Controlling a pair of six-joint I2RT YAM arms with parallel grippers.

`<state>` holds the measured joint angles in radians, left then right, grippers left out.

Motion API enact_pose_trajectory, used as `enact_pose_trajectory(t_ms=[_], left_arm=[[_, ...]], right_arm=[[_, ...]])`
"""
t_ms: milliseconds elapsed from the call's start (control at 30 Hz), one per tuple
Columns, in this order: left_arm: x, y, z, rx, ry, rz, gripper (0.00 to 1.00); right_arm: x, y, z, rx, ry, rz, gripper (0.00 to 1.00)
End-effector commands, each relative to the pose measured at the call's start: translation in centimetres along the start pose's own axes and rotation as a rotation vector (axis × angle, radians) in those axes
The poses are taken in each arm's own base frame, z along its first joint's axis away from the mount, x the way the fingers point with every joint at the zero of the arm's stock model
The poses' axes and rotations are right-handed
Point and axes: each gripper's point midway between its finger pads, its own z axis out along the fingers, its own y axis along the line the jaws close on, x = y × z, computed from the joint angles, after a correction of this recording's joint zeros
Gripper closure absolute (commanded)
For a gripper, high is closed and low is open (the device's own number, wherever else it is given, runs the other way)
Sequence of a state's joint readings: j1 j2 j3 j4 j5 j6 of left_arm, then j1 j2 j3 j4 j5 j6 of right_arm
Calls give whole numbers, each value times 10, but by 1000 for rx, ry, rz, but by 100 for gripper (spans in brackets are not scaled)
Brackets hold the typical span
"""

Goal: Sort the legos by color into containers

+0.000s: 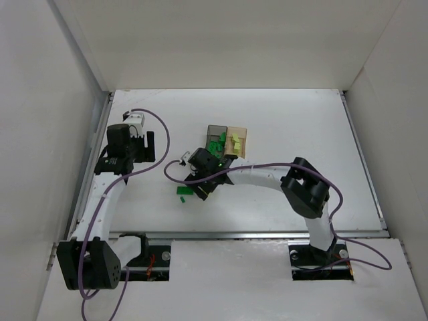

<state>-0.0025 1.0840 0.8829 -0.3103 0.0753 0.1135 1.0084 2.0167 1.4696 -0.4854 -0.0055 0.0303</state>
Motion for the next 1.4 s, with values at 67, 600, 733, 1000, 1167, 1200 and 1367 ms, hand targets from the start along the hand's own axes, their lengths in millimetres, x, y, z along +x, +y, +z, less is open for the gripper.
enact_pose_trajectory(t_ms=[67, 600, 733, 1000, 1167, 1200, 1367], left_arm=[[-14, -2, -4, 12, -61, -28, 28], [-6, -36, -8, 245, -47, 226, 29], [9, -57, -8, 362, -13, 494, 29], [50, -111, -7, 615, 80, 914, 21], [68, -137, -11, 746, 57, 1154, 13], [75, -145, -13, 787, 61, 1191, 13], [99, -146, -13, 915, 105, 1369, 13]], right_arm=[[-14, -1, -2, 31, -56, -3, 34], [-78, -1, -93, 96, -311, 215, 100], [-87, -66, -134, 229, -386, 485, 100], [-44, -183, -127, 350, -318, 829, 100], [-43, -203, -115, 362, -290, 807, 100], [-45, -204, -112, 362, -290, 807, 98], [-48, -202, -107, 334, -272, 772, 72]])
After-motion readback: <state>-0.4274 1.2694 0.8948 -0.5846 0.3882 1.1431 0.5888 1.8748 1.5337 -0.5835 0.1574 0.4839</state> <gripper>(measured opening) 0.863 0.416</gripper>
